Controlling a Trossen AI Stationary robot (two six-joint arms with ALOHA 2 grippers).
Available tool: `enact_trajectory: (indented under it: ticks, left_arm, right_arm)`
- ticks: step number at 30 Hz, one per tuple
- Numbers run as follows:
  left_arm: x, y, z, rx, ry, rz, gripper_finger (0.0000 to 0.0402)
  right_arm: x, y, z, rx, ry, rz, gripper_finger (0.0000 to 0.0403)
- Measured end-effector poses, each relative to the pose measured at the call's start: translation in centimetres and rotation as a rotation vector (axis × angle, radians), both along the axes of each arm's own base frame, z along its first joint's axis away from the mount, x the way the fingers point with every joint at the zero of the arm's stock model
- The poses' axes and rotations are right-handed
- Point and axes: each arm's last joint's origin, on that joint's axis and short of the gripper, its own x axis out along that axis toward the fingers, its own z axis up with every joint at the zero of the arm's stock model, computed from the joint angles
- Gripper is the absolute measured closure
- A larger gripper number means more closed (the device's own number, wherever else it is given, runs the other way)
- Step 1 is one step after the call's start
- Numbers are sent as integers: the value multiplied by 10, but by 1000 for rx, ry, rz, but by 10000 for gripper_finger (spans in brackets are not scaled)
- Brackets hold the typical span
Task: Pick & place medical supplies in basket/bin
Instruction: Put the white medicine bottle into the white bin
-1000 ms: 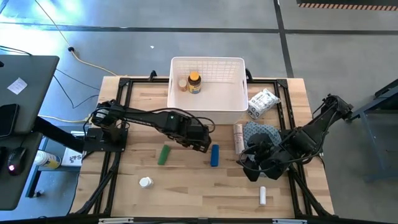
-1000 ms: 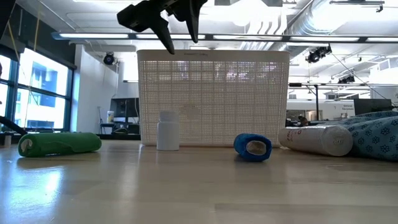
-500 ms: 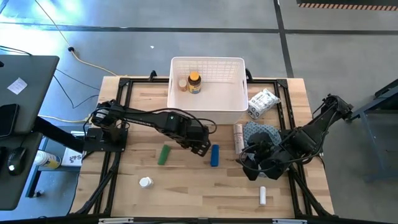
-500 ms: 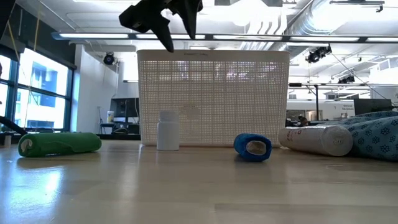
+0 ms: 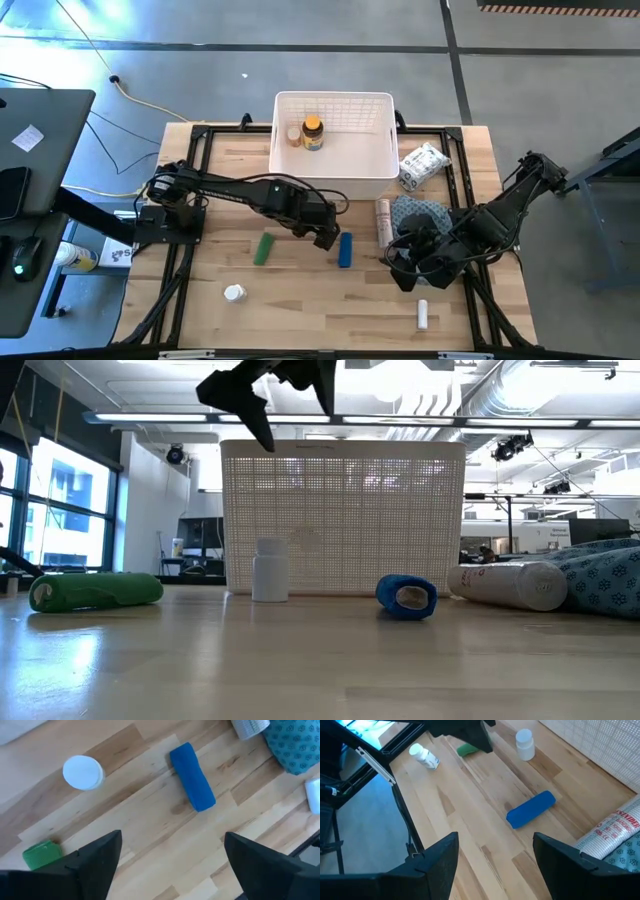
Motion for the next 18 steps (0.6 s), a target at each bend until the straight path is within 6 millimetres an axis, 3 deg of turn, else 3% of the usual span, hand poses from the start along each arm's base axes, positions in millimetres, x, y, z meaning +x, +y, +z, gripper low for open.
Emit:
enact_trajectory:
  ticks: [9,18]
  left_arm:
    - [3,10,-34,159,203,183,79]
    - [21,30,-59,140,236,205,89]
  right_arm:
    - [0,1,0,22,13,14,157]
    - [0,2,-1,53,26,17,157]
